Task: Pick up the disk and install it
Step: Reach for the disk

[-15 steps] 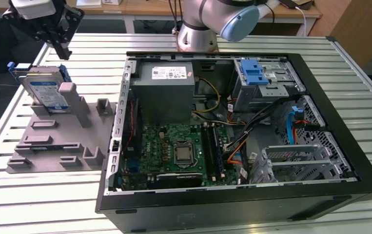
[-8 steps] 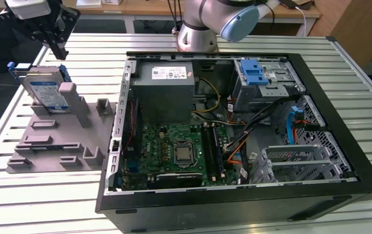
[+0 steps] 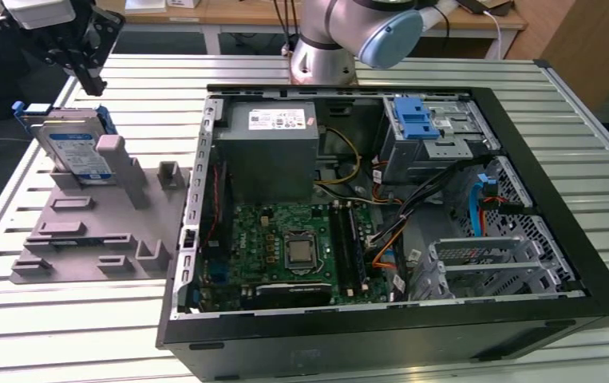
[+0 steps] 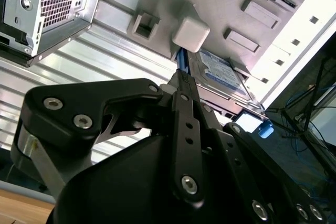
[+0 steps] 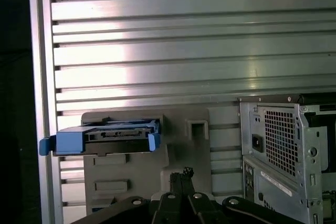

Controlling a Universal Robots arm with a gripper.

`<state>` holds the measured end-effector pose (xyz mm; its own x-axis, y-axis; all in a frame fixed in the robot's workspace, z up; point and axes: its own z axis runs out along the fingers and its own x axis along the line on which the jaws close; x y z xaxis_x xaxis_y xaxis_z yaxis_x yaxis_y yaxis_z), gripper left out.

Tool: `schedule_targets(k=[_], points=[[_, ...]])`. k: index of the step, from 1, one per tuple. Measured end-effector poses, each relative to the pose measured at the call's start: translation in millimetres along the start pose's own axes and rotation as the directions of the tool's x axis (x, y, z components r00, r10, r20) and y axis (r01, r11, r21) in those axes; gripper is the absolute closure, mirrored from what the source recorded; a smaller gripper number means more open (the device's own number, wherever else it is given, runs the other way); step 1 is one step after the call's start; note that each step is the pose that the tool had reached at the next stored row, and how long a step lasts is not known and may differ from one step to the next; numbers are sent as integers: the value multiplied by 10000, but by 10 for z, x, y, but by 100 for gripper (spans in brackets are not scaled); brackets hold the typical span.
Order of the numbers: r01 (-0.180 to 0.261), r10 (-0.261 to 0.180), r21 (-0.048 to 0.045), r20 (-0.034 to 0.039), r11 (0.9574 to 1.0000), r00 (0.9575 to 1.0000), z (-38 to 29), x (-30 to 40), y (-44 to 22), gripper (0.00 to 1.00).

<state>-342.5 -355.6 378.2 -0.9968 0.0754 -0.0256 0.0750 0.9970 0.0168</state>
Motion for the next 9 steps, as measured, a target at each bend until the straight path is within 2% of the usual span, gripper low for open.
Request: schedule_targets(k=[9], points=[[-2, 2, 1, -4, 10000, 10000, 4, 107, 42, 89]])
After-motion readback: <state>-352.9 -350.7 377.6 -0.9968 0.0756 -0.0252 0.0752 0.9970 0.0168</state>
